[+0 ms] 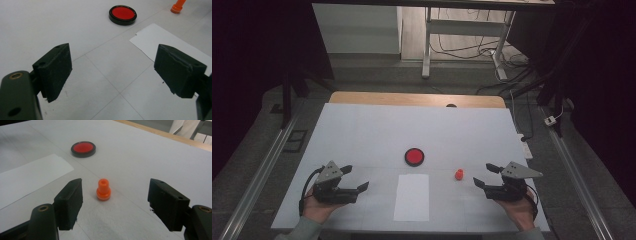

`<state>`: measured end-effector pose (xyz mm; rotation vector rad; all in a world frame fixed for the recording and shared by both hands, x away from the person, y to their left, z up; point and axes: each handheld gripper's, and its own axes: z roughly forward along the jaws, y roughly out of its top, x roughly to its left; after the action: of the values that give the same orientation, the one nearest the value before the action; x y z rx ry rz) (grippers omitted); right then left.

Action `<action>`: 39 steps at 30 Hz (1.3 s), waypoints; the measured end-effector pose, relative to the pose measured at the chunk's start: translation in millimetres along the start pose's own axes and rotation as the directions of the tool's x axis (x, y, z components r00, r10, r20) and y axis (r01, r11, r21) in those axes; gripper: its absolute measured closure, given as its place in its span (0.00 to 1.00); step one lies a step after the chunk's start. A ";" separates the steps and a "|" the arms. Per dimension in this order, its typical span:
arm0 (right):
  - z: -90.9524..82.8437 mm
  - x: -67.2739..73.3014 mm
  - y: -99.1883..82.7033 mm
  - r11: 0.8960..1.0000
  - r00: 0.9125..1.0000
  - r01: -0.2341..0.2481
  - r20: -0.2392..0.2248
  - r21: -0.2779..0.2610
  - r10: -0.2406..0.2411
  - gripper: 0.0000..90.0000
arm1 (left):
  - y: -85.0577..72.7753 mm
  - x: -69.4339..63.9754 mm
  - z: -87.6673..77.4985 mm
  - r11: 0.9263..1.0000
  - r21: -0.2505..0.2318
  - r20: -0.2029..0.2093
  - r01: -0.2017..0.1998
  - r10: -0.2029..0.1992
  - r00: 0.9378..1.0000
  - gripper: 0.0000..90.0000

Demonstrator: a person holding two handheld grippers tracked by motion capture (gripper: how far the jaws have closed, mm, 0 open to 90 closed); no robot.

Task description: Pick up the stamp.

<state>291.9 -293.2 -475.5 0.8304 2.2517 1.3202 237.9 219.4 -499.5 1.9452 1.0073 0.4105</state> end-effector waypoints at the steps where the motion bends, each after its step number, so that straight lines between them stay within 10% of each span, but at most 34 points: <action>1: 1.5 1.2 2.5 1.000 1.000 0.001 -0.012 -0.007 -0.001 0.31 | 0.1 -0.1 0.1 1.000 0.001 0.000 -0.001 0.001 1.000 0.17; 39: 66.1 9.4 18.3 0.989 0.999 0.037 -0.035 0.143 -0.032 0.35 | -0.5 -0.5 7.0 1.000 0.025 0.001 0.002 -0.002 1.000 0.17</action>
<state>330.0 -237.6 -491.1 0.8198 2.3990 1.1748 241.6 215.3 -503.8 1.9668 1.0178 0.3969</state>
